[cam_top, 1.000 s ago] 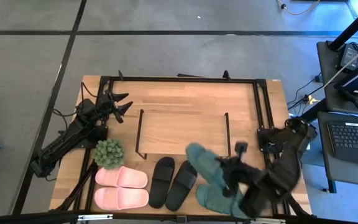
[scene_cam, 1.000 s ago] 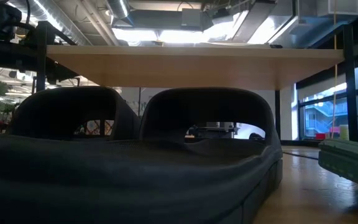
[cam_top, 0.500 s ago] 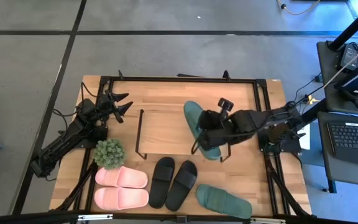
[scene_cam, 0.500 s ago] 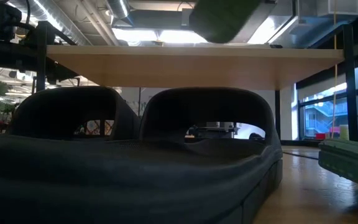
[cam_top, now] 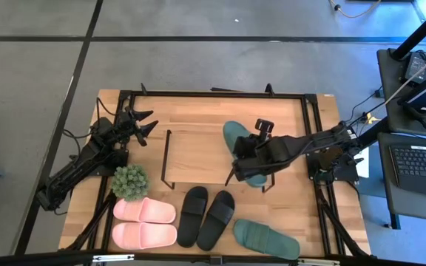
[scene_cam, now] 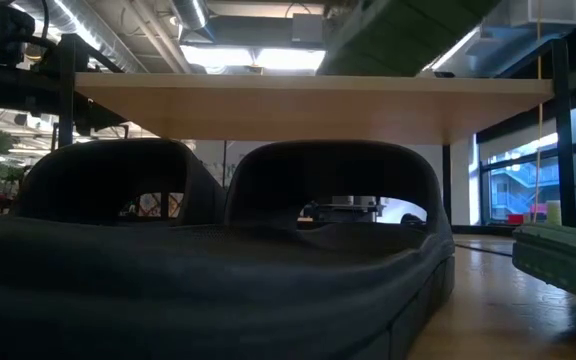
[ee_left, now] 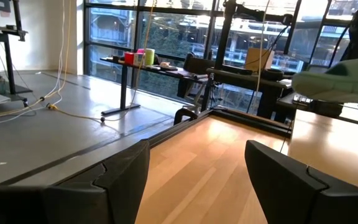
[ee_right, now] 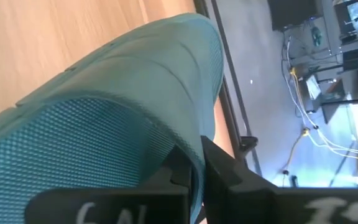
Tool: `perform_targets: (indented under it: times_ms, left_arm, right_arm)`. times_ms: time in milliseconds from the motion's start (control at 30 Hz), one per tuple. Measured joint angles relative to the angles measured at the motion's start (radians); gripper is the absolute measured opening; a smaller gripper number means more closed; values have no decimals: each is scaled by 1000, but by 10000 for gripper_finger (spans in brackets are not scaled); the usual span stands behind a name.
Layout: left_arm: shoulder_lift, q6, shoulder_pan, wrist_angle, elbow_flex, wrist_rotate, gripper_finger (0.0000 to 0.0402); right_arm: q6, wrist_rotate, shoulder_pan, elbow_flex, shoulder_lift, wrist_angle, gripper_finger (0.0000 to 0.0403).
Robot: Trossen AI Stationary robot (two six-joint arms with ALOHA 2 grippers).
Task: Pick and place slides into the shelf
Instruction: Put the right green slipper on the shelf
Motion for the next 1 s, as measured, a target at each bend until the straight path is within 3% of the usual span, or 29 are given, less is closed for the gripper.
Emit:
perform_targets:
  times_ms: [333,567,1000]
  left_arm:
    - [0,1,0,0,0,0,255]
    - [0,2,0,0,0,0,255]
    - [0,2,0,0,0,0,255]
  right_arm:
    - [84,94,0,-125,0,0,13]
    - [138,43,0,-191,0,0,13]
    - [110,42,2,-196,0,0,13]
